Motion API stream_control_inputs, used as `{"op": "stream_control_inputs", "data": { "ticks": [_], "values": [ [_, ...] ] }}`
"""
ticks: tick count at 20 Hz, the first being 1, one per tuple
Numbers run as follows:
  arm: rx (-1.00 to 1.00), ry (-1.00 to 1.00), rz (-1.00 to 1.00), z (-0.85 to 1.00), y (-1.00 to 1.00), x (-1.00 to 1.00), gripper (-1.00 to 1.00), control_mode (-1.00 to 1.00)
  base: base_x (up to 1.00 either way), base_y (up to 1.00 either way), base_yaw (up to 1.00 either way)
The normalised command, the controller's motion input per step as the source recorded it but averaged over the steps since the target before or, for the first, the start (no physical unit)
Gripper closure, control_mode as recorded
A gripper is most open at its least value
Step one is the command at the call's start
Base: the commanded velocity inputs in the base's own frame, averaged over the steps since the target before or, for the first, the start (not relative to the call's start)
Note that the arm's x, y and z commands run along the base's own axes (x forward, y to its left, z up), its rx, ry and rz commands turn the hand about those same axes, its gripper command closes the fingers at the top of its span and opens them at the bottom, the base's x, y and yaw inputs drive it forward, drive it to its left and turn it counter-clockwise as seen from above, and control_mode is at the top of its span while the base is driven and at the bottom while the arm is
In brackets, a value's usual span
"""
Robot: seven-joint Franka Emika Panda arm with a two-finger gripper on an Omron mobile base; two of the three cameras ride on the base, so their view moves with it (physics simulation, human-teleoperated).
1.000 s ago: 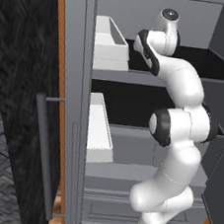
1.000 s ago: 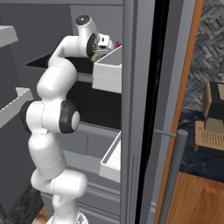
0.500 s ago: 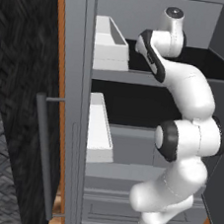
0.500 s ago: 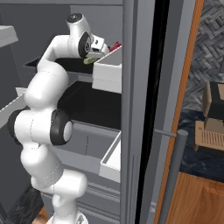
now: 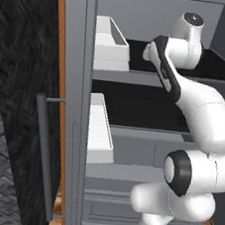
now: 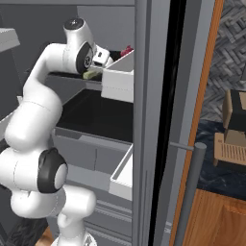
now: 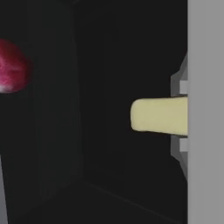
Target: Pick the egg and butter from the fridge and place them by the bowl for mixing.
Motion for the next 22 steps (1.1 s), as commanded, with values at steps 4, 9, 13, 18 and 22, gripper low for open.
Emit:
{"op": "stream_control_inputs", "data": {
  "ticks": [4, 9, 13, 18, 22],
  "values": [
    [0.00, -0.05, 0.00, -0.08, 0.00, -0.94, 1.00, -1.00, 0.00, 0.00, 0.00],
    [0.00, -0.11, 0.00, -0.10, 0.00, -0.94, 1.00, -1.00, 0.00, 0.00, 0.00],
    [0.01, -0.18, -0.05, -0.15, 0.01, -0.94, 1.00, -1.00, 0.00, 0.00, 0.00],
    [0.02, -0.10, -0.03, -0.21, 0.00, -0.93, 1.00, -1.00, 0.00, 0.00, 0.00],
    [0.00, -0.01, -0.04, -0.28, 0.01, -0.75, 1.00, -1.00, 0.00, 0.00, 0.00]
  ]
}}
